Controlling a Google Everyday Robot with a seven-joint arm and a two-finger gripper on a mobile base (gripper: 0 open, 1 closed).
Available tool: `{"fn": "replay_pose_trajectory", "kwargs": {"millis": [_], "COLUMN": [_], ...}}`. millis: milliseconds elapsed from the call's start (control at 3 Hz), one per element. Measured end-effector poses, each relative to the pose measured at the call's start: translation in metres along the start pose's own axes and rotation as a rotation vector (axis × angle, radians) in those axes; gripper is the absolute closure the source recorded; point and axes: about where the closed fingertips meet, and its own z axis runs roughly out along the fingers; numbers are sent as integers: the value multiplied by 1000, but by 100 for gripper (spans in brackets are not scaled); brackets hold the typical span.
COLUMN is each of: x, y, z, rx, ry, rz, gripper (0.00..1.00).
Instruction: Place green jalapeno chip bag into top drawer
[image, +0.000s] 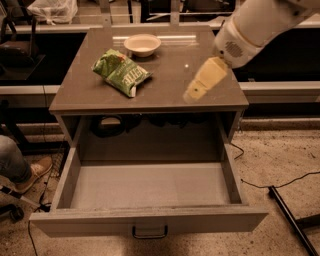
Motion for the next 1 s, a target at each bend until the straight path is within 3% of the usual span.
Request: {"fn": "replay_pose_trajectory", "kwargs": {"millis": [333,667,1000], "x": [-46,-52,-51], "y": [-16,-22,-20], "z": [35,30,31], "rx": [23,48,41], "ry": [-163,-187,-179], "rz": [168,162,159], "gripper": [0,0,0]}}
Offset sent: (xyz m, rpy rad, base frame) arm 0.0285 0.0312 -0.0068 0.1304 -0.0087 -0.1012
